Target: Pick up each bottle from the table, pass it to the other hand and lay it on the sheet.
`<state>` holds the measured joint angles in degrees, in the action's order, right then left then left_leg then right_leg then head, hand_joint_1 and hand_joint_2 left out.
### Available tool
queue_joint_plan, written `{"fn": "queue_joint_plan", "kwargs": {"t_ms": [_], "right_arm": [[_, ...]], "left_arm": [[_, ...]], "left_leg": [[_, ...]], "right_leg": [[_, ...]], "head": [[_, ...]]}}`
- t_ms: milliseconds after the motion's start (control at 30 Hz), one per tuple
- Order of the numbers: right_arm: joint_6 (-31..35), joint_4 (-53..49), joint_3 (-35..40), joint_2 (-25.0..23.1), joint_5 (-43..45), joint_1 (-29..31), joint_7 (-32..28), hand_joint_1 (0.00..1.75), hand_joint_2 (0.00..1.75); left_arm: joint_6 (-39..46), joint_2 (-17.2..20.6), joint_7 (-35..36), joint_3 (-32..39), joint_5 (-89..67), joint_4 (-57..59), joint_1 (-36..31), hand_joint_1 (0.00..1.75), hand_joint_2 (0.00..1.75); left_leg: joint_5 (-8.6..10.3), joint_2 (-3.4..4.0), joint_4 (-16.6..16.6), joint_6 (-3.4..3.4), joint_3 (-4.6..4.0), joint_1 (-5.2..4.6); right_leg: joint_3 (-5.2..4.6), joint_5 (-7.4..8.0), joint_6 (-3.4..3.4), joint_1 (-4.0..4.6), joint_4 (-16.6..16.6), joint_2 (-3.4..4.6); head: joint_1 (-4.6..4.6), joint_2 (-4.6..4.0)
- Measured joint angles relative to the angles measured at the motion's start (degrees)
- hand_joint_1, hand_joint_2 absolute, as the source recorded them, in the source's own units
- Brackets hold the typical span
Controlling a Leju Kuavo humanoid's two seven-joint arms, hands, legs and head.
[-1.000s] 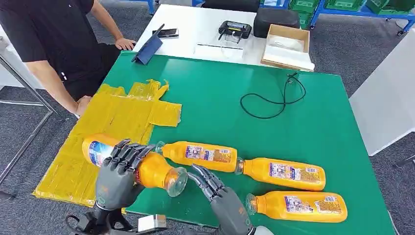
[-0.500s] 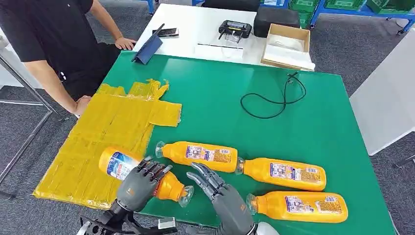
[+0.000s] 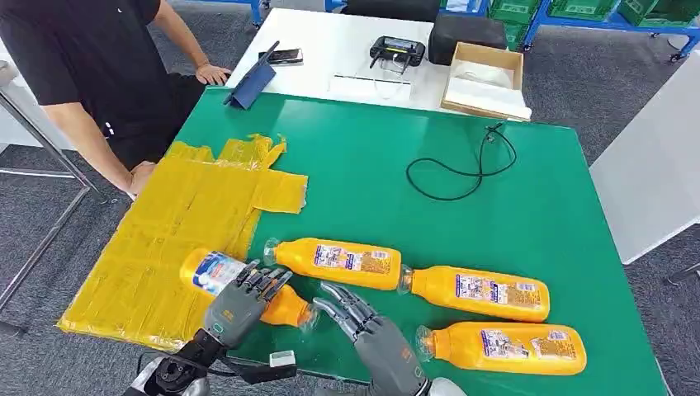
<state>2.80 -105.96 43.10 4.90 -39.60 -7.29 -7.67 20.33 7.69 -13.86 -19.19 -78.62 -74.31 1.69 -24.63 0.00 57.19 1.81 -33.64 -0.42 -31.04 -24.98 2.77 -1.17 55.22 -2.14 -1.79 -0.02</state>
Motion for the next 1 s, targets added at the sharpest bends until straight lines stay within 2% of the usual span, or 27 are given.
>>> {"fn": "queue_joint_plan", "kwargs": {"t_ms": [67,233,400,433,567,667,733,867,1000], "right_arm": [[-0.42,-0.15,-0.02,0.17,0.11,0.04,0.04,0.0,1.75],[-1.35,-0.37,-0.18,0.24,-1.25,0.46,0.7,0.0,1.75],[-1.96,-0.28,-2.2,0.46,-1.81,2.7,4.24,0.0,1.75],[-1.99,-0.26,-2.41,0.48,-1.95,3.11,4.55,0.0,1.75],[-2.12,0.13,-3.91,0.61,-2.49,4.55,6.33,0.0,1.75],[-2.73,0.72,-5.14,0.61,-3.54,6.44,9.6,0.0,1.75],[-3.74,1.75,-6.52,0.68,-3.74,7.98,11.59,0.0,1.75],[-5.07,7.64,-10.85,-0.04,-5.82,9.3,13.13,0.0,1.75],[-4.85,12.0,-13.01,-0.81,-7.68,9.8,12.98,0.0,1.75]], "left_arm": [[-0.18,0.02,0.09,-0.09,0.0,0.72,-0.38,0.0,1.75],[-2.76,0.63,-1.21,-0.41,3.57,1.22,-1.36,0.0,1.75],[-5.67,1.44,-4.88,-0.05,10.27,-0.3,-1.72,0.0,1.75],[-5.95,1.51,-5.14,0.15,10.98,-0.57,-1.7,0.0,0.0],[-7.19,2.03,-7.32,1.24,14.89,-2.36,-1.59,0.0,0.0],[-10.32,1.83,-12.25,3.33,26.12,-4.95,-0.88,0.0,0.0],[-14.64,1.09,-14.01,5.65,35.32,-7.72,-0.97,0.0,0.0],[-34.16,-2.23,-14.01,13.85,66.06,-15.27,-0.2,0.0,0.0],[-42.15,-4.63,-12.39,20.73,79.59,-20.42,-0.16,0.0,0.0]], "left_leg": [[-0.01,0.0,0.0,-0.01,0.15,0.0],[-0.01,-0.14,-0.04,-0.07,0.32,0.03],[0.15,-0.12,-0.03,-0.11,0.27,0.06],[0.2,-0.13,-0.03,-0.11,0.21,0.06],[0.31,-0.13,-0.01,-0.06,-0.05,0.06],[0.32,-0.1,0.0,-0.06,-0.21,0.06],[0.33,-0.05,0.01,-0.05,-0.28,0.06],[0.34,-0.07,0.01,-0.04,-0.33,0.05],[0.33,-0.06,0.01,-0.04,-0.34,0.05]], "right_leg": [[-0.27,-0.03,-0.04,0.0,-0.01,-0.01],[-0.17,-0.09,-0.14,0.03,-0.01,-0.06],[-0.06,0.07,-0.07,0.05,0.02,-0.05],[0.09,0.1,-0.08,0.05,0.02,-0.05],[0.08,0.18,-0.08,0.05,0.05,-0.08],[-0.16,0.21,-0.09,0.05,0.05,-0.05],[-0.22,0.23,-0.06,0.05,0.05,-0.07],[-0.22,0.27,-0.02,0.05,0.05,-0.06],[-0.24,0.27,-0.02,0.05,0.05,-0.06]], "head": [[0.02,0.0],[0.02,0.0],[0.02,0.0],[0.02,0.0],[0.02,0.0],[0.02,0.0],[0.02,0.0],[0.02,0.0],[0.0,0.0]]}}
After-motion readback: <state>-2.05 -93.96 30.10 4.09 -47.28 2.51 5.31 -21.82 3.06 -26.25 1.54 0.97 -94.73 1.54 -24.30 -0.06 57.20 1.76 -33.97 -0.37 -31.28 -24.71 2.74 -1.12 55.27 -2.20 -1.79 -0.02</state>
